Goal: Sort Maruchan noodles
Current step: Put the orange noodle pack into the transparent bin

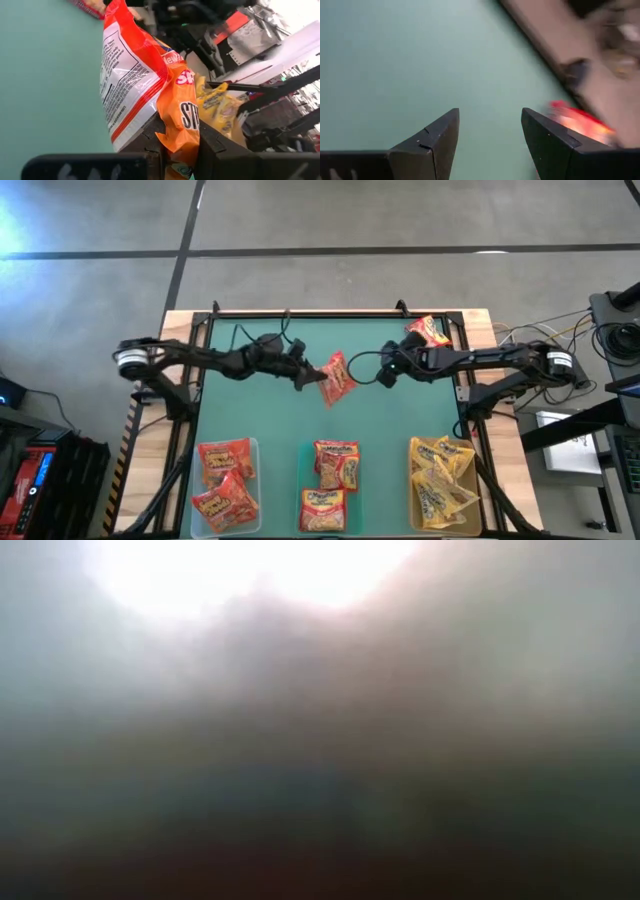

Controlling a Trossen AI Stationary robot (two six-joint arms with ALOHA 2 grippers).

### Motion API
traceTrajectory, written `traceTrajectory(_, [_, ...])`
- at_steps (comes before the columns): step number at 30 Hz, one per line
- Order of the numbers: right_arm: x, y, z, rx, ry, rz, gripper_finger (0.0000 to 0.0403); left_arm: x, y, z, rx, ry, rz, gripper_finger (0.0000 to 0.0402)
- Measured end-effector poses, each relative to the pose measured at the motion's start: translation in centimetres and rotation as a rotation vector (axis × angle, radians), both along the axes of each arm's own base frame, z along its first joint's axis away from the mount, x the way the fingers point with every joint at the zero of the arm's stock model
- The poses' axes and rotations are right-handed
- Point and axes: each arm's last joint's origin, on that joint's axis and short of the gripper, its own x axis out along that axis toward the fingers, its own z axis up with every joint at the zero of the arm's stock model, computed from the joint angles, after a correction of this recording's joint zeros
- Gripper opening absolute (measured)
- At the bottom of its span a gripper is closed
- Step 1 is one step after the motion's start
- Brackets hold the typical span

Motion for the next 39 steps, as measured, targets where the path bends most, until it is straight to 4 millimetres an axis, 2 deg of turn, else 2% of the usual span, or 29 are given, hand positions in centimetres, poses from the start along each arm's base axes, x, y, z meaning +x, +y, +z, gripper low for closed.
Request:
traceTrajectory(6, [-0.8,-0.3,-0.1,-0.046,0.043,-0.112,0.0205,-1.7,-2.0,2.8,-0.011,0.028,-0.055,0.0038])
traceTrajectory(12, [-1.0,-0.5,-0.1,-0.046,0.047,-0.124,0.0205,-4.4,-5.6,5.3,-0.050,0.095,-0.213,0.0038])
traceTrajectory(19, [-1.0,-0.5,-0.1,-0.036,0.022,-0.151,0.0205,-8.1,-10.0,6.8,-0.128,0.231,-0.364,0.0038])
traceTrajectory(26, [-1.0,-0.5,-0.1,-0.039,0.027,-0.145,0.0205,-11.6,-13.3,8.7,-0.167,0.318,-0.512,0.0038])
traceTrajectory(32, [-0.9,-0.5,-0.1,-0.067,0.102,-0.063,0.0205,-14.9,-14.3,11.5,-0.136,0.555,-0.518,0.0038])
traceTrajectory(36, [-0.9,-0.5,-0.1,-0.074,0.117,-0.044,0.0205,-17.1,-13.9,13.3,-0.074,0.741,-0.399,0.0038])
traceTrajectory(39, [-0.9,-0.5,-0.1,-0.074,0.117,-0.044,0.0205,-18.1,-13.6,14.2,-0.050,0.809,-0.316,0.0038])
